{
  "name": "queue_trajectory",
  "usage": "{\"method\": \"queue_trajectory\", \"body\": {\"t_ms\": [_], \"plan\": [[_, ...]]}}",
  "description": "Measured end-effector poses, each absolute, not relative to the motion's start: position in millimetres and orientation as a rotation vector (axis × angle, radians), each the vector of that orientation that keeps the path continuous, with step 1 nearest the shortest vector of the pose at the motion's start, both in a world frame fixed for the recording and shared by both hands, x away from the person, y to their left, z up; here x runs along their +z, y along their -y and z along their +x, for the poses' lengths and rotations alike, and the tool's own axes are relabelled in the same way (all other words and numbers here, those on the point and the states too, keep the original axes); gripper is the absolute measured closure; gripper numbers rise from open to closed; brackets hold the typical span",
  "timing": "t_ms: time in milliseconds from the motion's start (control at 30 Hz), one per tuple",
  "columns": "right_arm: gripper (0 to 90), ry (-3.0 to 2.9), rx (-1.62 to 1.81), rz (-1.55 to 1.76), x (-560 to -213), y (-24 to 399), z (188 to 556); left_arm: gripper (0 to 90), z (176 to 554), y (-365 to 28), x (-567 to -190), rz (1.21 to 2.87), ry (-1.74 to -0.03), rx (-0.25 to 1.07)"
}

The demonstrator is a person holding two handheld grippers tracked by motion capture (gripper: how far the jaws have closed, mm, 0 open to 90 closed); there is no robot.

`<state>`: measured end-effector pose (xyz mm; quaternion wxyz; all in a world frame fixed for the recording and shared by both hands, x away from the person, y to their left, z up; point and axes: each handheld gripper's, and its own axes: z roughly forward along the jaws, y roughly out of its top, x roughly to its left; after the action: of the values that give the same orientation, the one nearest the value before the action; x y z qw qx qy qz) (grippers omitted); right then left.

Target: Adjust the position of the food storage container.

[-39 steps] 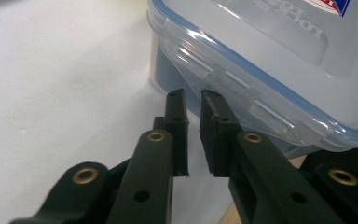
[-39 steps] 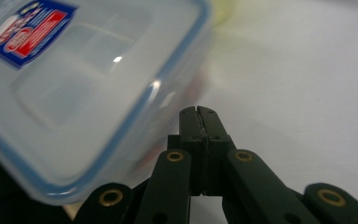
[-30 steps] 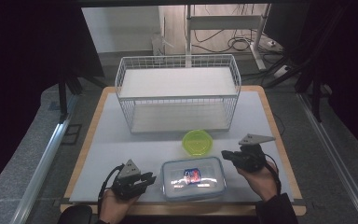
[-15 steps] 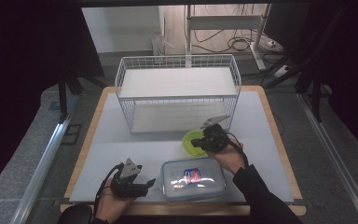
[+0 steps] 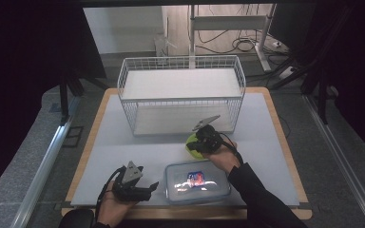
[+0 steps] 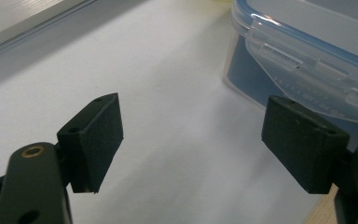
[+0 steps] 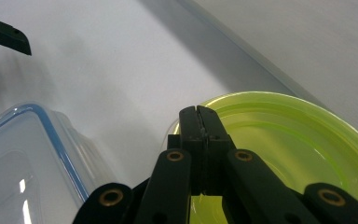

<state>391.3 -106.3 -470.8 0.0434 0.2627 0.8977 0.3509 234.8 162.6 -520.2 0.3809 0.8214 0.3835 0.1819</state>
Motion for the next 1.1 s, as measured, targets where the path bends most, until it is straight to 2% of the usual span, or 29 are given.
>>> {"method": "queue_trajectory", "body": {"t_ms": [333, 500, 867, 1100], "plan": [[90.0, -2.604, 0.961, 0.836, -466, 116, 391, 20.5, 234, -161, -521, 2.103, -0.969, 0.465], [90.0, -2.628, 1.049, 0.915, -467, 131, 397, 20.6, 235, -160, -521, 2.105, -0.967, 0.467], [90.0, -2.729, 1.072, 0.729, -468, 84, 402, 20.7, 234, -160, -521, 2.105, -0.959, 0.468], [90.0, -2.738, 1.004, 0.731, -472, 82, 406, 20.8, 234, -160, -521, 2.107, -0.956, 0.467]]}}
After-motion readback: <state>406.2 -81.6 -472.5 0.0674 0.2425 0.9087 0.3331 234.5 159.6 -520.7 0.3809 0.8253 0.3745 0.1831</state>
